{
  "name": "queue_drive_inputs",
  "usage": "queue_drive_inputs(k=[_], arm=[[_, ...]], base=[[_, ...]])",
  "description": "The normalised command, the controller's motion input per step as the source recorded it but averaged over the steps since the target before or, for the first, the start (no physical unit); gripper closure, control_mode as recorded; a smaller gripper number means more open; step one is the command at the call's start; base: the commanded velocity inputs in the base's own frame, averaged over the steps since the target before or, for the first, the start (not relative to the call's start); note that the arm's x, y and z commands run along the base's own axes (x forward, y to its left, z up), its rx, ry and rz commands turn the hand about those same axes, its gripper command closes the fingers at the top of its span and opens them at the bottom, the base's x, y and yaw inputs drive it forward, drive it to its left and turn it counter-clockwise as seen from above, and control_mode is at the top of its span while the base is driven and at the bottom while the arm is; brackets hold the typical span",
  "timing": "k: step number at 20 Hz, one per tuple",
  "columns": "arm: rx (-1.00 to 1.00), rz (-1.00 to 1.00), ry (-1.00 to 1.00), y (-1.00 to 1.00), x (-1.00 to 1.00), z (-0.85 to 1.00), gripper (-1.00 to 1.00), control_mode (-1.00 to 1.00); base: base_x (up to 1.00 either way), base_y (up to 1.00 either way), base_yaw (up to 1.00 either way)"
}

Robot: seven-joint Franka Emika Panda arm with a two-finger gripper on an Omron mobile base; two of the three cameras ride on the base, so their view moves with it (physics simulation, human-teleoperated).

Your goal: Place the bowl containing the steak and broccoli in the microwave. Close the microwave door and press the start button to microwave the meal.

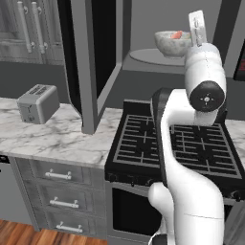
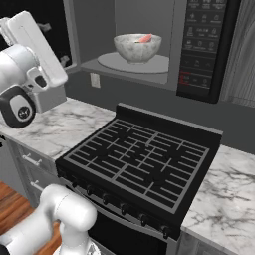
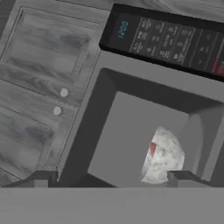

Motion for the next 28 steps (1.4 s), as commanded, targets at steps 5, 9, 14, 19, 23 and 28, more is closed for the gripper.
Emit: queue_drive_inputs(k=[5, 9, 14, 19, 23, 28], arm=[[-0.39, 0.01, 0.44, 0.07, -0.35, 0.14, -1.00, -1.00], [-0.55, 0.13, 0.39, 0.00, -0.37, -0.25, -1.00, -1.00], [-0.59, 0.19, 0.32, 0.02, -0.34, -0.58, -1.00, -1.00], [-0.75, 0.23, 0.49, 0.36, -0.10, -0.38, -1.00, -1.00], [-0.77, 0.17, 0.43, 0.71, -0.04, 0.00, -1.00, -1.00], [-0.60, 0.14, 0.21, 0.34, -0.46, 0.00, -1.00, -1.00]], base=[[0.00, 0.00, 0.00], [0.00, 0.00, 0.00], [0.00, 0.00, 0.00], [0.00, 0.00, 0.00], [0.00, 0.00, 0.00], [0.00, 0.00, 0.00]])
